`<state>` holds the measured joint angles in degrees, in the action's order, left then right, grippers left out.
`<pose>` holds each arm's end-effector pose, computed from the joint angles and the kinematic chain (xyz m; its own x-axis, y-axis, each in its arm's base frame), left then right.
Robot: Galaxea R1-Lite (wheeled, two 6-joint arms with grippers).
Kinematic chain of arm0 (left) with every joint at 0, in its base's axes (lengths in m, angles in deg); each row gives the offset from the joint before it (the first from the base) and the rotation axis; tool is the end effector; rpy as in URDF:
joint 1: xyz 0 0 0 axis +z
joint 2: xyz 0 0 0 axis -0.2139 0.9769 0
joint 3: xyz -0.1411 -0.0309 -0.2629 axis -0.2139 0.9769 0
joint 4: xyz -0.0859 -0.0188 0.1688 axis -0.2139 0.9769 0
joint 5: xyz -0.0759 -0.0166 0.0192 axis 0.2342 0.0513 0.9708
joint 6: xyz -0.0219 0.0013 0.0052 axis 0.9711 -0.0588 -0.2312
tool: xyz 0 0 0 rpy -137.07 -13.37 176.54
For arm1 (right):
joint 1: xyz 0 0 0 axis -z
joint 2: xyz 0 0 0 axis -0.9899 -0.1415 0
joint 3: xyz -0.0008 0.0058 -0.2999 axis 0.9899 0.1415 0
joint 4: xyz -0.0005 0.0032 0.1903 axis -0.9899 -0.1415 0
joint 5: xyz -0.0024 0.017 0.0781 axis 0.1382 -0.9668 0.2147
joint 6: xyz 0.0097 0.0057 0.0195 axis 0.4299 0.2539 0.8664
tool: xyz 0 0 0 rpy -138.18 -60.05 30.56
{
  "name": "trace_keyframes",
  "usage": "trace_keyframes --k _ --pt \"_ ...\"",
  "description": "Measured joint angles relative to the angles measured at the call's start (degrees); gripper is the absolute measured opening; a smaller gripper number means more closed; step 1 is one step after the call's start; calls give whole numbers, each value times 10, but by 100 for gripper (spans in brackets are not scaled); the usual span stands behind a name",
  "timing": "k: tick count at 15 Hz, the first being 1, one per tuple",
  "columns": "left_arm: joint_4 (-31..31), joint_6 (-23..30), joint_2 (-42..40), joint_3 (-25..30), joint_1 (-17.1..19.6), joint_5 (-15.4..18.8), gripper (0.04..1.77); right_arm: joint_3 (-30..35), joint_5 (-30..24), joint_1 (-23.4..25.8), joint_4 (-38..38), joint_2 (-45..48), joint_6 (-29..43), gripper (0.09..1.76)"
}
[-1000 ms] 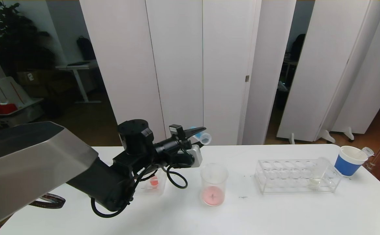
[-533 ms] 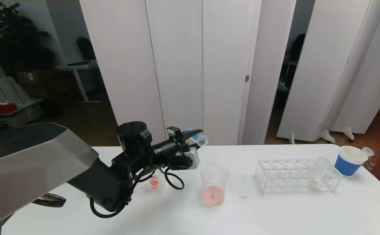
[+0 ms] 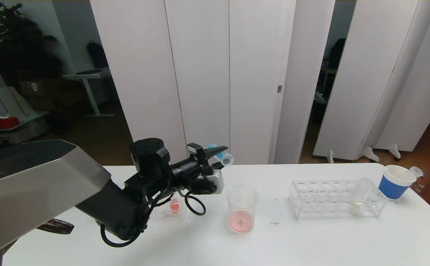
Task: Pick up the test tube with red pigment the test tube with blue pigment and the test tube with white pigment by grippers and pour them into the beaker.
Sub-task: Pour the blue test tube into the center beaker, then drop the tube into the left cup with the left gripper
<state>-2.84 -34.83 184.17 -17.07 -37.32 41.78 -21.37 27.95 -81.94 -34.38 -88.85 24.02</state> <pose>0.3464 -0.1723 0.1101 0.6238 -0.7811 0.0291 0.1868 0.1851 0.9648 -0.0229 -0.0002 0.0767 0.9999 -0.0068 0.0094 0.0066 0.9997 0.0229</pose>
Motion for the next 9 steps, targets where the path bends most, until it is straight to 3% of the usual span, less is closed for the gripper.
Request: trace_keyframes --k 9 --pt "-29 -18 10 4 -4 2 58 0 0 0 0 0 0 174"
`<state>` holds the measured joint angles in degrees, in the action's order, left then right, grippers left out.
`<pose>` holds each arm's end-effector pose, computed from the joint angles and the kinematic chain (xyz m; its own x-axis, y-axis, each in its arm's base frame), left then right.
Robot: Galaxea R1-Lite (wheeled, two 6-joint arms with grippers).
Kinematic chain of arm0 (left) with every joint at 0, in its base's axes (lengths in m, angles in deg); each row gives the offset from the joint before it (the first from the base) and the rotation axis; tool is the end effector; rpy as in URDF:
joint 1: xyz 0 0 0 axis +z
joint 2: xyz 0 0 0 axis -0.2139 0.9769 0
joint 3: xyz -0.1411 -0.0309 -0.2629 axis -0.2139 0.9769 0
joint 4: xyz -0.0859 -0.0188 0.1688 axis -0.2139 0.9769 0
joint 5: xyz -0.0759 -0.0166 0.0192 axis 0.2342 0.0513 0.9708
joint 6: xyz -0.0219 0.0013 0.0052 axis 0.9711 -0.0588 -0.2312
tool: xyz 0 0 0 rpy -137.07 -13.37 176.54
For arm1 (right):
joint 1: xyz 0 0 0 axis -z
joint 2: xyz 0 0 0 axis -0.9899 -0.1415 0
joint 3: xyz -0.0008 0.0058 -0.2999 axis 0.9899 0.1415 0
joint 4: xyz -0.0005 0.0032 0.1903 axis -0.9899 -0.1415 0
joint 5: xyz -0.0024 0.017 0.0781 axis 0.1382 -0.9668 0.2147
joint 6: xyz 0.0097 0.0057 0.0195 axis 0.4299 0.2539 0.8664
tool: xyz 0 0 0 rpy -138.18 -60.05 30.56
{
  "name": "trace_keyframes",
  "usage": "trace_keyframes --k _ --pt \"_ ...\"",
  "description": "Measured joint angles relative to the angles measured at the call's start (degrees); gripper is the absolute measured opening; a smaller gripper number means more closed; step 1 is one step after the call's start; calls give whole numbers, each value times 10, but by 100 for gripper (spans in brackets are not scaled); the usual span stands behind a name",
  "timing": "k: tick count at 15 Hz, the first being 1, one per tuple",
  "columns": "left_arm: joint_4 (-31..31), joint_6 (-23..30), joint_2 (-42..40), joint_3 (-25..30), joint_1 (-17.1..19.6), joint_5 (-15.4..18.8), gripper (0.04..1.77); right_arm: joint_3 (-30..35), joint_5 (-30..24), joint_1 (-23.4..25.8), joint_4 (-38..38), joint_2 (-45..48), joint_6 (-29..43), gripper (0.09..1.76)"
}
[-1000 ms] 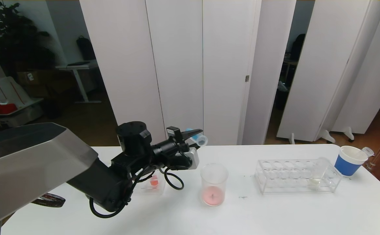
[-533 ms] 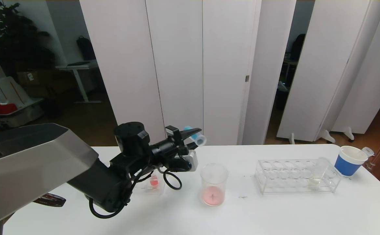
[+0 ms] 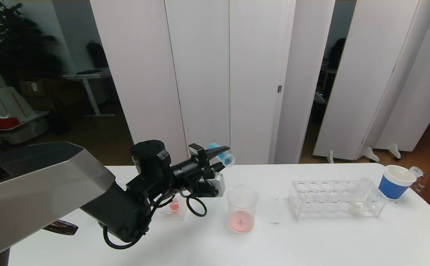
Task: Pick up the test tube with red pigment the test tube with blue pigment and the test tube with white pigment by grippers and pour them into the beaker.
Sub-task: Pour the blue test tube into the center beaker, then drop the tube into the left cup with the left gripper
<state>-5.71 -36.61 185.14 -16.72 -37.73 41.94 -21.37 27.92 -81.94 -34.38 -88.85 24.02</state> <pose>0.3457 -0.1752 0.1072 0.6150 -0.7868 0.0532 0.1409 0.1760 0.9742 -0.0229 -0.0002 0.0767 0.9999 -0.0063 0.0094 0.0061 0.9997 0.0229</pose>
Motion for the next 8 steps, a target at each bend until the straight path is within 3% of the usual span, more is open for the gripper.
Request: trace_keyframes --k 8 --pt "-20 -10 -2 9 -11 -2 58 0 0 0 0 0 0 174"
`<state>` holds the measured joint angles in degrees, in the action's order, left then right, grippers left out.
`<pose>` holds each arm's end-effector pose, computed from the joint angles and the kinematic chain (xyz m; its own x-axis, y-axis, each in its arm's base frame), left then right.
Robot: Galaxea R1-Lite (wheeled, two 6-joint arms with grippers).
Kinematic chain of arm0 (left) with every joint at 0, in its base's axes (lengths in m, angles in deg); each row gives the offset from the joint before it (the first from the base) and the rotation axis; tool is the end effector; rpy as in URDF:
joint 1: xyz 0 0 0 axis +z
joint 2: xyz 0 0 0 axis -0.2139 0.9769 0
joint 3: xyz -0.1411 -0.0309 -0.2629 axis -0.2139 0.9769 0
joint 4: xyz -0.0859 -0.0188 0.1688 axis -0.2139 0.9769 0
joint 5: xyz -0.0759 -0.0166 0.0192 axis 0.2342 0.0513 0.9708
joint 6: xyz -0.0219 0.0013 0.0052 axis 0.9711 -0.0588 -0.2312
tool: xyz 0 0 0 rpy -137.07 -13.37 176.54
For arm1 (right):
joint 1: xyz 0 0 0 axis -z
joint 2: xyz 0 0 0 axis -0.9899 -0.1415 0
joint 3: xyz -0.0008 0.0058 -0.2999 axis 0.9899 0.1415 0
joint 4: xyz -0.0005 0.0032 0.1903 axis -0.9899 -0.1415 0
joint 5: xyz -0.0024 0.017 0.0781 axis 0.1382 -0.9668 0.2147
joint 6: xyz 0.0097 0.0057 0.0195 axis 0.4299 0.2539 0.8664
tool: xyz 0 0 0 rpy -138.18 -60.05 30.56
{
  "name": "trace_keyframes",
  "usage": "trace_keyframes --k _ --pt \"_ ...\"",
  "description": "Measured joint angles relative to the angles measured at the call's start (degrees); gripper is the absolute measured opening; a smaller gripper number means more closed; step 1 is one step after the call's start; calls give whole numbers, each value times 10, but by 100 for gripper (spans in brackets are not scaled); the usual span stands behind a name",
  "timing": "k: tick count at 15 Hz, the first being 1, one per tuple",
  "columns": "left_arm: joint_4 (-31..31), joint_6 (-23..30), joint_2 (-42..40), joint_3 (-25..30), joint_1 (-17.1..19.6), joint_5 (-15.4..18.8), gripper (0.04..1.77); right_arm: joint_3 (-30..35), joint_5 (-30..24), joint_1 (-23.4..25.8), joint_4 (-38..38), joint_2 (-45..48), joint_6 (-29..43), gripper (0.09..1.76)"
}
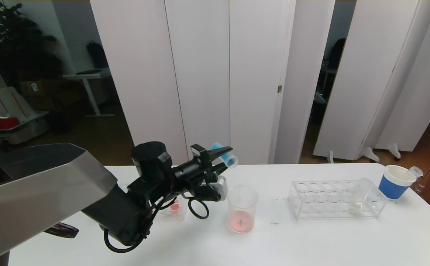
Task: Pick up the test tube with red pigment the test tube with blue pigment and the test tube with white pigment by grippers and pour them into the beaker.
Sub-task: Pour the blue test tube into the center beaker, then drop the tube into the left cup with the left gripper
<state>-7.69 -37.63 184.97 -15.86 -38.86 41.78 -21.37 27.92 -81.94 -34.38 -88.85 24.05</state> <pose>0.3399 -0.1807 0.1085 0.6003 -0.7964 0.0734 0.1102 0.1733 0.9787 -0.0229 -0.0002 0.0767 0.9999 -0.0063 0.0094 0.0061 0.9997 0.0234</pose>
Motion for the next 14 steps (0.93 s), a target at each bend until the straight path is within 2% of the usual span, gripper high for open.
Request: trace_keyframes --k 14 --pt "-30 -7 16 7 -6 0 58 0 0 0 0 0 0 174"
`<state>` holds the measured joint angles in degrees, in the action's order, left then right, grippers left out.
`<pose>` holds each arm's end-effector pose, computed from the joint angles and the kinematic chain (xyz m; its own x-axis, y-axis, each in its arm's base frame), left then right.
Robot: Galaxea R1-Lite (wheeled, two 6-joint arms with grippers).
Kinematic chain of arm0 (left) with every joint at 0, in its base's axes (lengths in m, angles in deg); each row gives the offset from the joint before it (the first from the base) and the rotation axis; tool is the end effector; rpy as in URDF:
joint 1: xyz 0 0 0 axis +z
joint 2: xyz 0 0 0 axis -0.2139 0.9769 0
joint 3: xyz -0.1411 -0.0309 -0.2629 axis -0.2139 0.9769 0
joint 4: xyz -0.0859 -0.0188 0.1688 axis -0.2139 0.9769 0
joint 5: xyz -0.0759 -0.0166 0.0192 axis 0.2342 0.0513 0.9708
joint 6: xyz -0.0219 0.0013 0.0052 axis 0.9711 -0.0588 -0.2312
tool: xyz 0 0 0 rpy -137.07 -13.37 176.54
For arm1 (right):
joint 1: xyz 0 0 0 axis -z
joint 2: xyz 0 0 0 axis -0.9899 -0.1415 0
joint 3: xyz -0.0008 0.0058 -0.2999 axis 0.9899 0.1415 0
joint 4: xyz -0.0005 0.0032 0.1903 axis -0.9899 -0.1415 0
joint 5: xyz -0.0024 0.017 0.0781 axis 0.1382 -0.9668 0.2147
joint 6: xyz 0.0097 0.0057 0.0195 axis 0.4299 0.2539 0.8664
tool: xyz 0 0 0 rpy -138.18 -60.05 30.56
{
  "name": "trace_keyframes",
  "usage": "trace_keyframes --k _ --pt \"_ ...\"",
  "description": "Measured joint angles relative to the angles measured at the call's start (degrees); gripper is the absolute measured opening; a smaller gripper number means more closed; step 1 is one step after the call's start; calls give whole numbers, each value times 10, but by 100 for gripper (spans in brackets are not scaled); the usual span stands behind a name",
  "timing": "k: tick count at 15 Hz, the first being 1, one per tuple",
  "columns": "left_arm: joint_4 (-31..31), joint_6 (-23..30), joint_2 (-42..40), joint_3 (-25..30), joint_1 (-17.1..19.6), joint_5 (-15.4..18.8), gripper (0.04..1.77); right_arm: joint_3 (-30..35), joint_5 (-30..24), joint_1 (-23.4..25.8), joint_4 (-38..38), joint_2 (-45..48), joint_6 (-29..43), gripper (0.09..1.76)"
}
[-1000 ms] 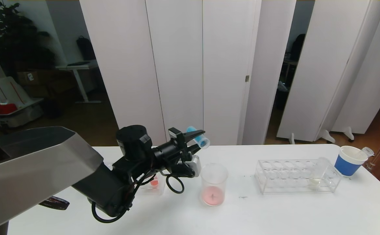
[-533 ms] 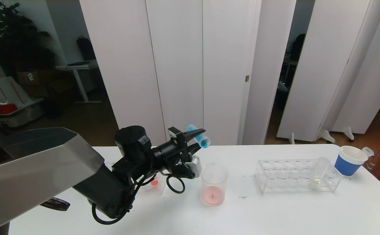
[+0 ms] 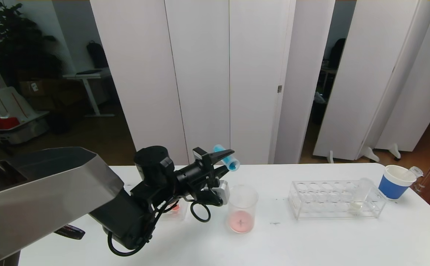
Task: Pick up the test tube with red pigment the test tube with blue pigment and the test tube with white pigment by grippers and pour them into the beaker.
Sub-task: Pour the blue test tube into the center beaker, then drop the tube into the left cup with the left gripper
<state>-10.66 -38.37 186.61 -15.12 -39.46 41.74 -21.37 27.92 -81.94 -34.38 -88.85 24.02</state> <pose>0.3386 -0.1846 0.0999 0.5918 -0.8019 0.0826 0.0926 0.1694 0.9812 -0.0229 -0.0002 0.0767 0.9999 -0.0063 0.0094 0.0061 0.9997 0.0229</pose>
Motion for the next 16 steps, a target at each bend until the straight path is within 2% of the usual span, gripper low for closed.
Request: trace_keyframes --k 4,16 --pt "-18 -12 6 -1 0 0 58 0 0 0 0 0 0 174" --pt "-20 -22 13 -4 0 0 58 0 0 0 0 0 0 174"
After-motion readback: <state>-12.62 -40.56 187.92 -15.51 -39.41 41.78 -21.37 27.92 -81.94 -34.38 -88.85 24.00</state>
